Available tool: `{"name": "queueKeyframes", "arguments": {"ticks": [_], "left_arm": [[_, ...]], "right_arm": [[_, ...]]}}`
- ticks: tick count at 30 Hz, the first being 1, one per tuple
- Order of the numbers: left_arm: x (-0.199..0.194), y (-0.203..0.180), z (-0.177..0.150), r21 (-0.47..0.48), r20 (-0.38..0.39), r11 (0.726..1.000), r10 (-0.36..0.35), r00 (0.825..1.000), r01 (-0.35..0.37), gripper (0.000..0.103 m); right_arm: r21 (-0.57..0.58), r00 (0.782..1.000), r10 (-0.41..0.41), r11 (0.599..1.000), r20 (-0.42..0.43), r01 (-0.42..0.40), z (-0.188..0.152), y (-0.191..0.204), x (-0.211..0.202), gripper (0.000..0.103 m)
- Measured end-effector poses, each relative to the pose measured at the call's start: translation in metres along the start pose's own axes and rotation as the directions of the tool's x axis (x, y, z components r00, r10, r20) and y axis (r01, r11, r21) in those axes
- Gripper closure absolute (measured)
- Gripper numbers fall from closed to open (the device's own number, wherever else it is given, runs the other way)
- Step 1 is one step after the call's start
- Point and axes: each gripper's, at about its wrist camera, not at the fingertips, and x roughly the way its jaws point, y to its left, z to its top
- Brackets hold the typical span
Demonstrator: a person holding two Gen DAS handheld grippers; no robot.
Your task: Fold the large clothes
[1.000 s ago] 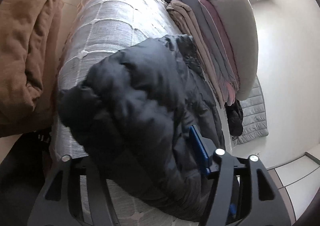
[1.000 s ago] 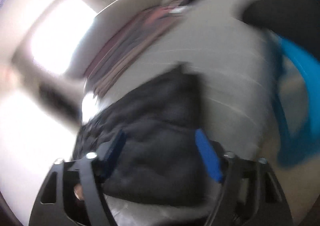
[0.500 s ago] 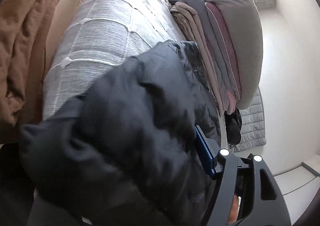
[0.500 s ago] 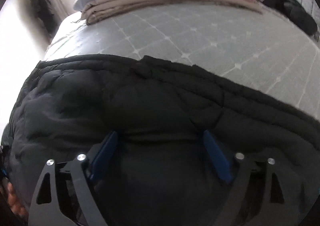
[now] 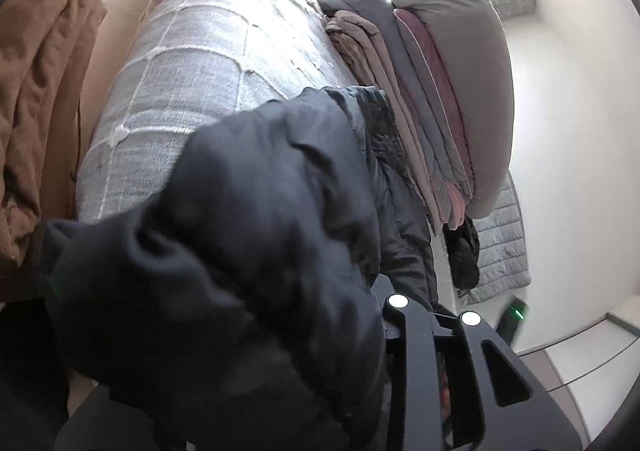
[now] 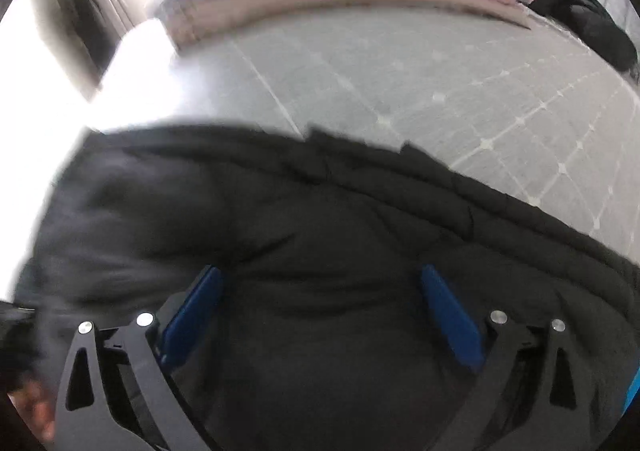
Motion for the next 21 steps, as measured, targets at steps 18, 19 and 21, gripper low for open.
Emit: {"name": "queueKeyframes", "arguments": {"ticks": [18, 19, 21], "left_arm": [[-0.007, 0.006, -0.004, 0.015, 0.025, 1.0, -0.017, 1.0, 0.017, 0.079], [-0.008, 0.006, -0.004, 0.014, 0.026, 1.0, -0.018, 1.0, 0.017, 0.079], [-0.008, 0.007, -0.005, 0.008, 0.026, 1.0, -0.024, 0.999, 0.023, 0.079]], "right_arm": [[-0.035, 0.982, -0.122, 0.991, 0.146, 0.129, -0.11, 0.011, -0.086, 0.006], [-0.06, 0.982, -0.144, 0.987, 0.12, 0.152, -0.112, 0.022, -0.074, 0.007], [-0.093, 0.98, -0.186, 0.977, 0.069, 0.192, -0.112, 0.029, -0.044, 0.006]]}}
